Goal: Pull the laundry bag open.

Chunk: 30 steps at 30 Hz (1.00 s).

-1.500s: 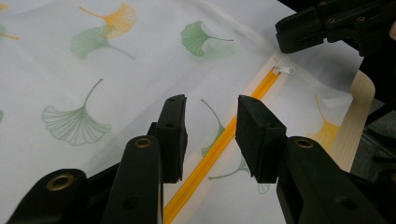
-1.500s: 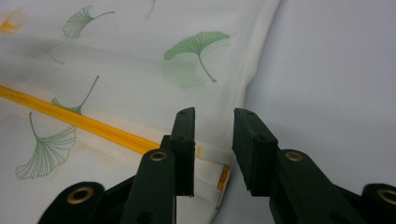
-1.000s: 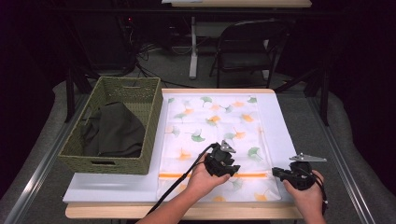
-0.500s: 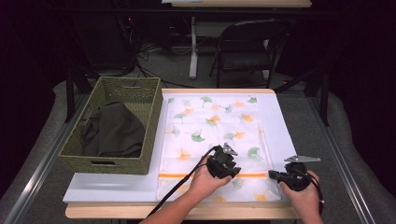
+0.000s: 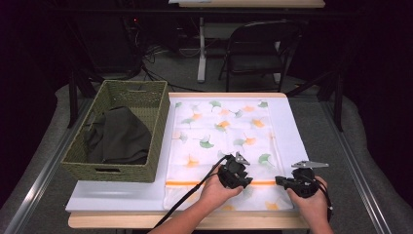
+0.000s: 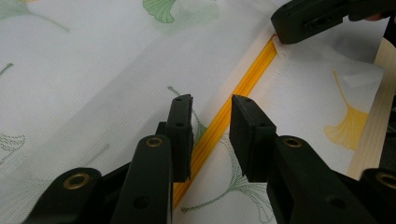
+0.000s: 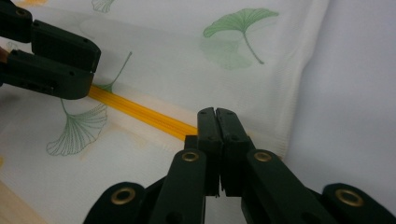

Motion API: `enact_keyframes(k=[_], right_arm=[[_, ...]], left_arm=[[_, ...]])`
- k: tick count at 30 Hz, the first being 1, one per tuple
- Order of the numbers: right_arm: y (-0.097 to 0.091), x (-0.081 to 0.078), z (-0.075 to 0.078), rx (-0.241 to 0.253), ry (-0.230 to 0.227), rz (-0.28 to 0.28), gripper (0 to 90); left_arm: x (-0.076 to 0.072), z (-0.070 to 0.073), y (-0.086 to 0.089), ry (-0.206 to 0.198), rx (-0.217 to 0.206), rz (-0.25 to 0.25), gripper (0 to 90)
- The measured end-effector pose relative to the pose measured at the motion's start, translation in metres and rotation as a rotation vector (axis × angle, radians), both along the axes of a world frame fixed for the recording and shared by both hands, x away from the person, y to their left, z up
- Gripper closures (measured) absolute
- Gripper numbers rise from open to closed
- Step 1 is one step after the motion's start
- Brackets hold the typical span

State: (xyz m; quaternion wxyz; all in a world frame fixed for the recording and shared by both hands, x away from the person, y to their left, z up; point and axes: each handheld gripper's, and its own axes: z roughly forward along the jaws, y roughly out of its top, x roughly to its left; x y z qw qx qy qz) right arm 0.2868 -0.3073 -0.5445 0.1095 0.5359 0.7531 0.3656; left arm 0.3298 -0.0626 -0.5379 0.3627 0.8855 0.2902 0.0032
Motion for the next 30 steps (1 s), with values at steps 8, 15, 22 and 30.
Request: enact_keyframes(k=[8,15,22,30], right_arm=[[-0.016,0.0,0.0,0.012,-0.009,-0.077,78.7],[-0.026,0.002,-0.003,0.039,0.027,-0.119,72.1],[-0.031,0.004,-0.008,0.098,0.062,-0.13,71.3],[-0.029,0.007,-0.01,0.122,0.074,-0.12,71.4]], left_arm=[[0.0,-0.004,-0.001,0.01,0.002,-0.002,68.8],[0.002,-0.007,-0.001,0.007,0.014,-0.001,68.8],[0.002,-0.01,-0.003,0.022,0.017,0.001,68.7],[0.004,-0.012,-0.004,0.027,0.019,0.005,69.2]])
